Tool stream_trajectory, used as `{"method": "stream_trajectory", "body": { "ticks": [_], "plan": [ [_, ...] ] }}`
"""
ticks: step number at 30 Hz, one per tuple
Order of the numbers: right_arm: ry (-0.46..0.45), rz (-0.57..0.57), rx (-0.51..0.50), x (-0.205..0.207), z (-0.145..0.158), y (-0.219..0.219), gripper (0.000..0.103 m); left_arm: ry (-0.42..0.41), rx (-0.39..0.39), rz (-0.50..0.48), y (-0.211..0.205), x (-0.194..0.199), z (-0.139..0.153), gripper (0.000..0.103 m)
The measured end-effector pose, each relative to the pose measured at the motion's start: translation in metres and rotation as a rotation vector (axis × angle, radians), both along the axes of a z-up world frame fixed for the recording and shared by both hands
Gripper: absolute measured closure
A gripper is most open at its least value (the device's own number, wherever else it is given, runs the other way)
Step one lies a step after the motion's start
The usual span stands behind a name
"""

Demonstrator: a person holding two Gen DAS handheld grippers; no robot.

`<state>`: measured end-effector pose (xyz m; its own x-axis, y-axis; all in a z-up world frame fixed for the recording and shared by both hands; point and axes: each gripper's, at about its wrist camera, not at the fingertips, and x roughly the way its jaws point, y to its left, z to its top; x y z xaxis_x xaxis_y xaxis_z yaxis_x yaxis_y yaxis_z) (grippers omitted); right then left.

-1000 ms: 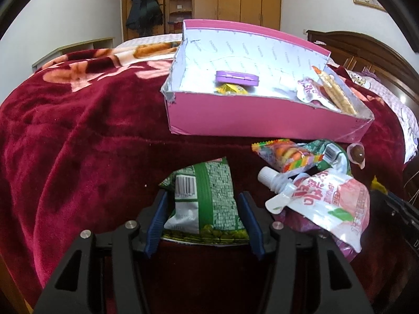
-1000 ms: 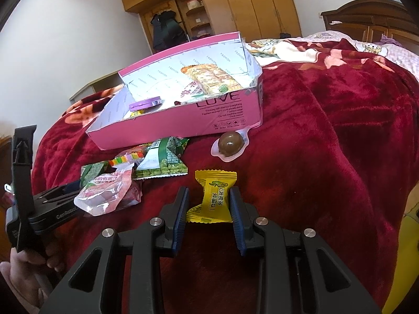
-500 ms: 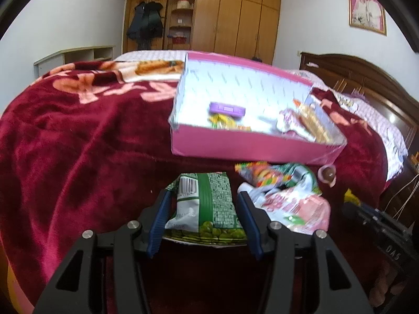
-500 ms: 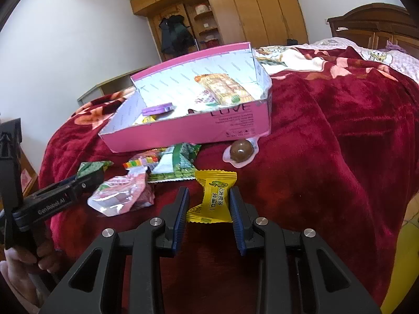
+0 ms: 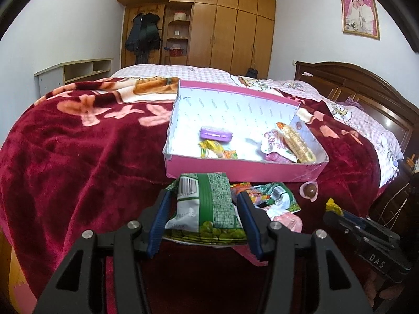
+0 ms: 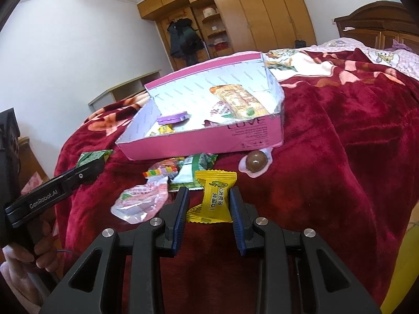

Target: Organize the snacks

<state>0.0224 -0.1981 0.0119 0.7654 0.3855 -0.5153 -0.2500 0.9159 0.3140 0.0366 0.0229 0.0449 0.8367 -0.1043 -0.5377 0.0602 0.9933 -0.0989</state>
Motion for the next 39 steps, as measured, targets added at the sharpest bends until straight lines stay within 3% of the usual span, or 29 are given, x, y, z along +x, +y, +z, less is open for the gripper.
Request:
{"method": "stream_trajectory", "body": {
  "ticks": [17, 39],
  "plan": [
    [-0.019, 0.029, 0.002, 0.010, 0.020, 0.002, 0.071, -0.081, 0.000, -0.032, -0.013, 0.010, 0.034, 0.048],
    [-0.051, 0.011, -0.001, 0.030, 0.042, -0.006, 0.071, -0.110, 0.043, -0.052, -0.025, 0.056, 0.053, 0.048]
  ]
}}
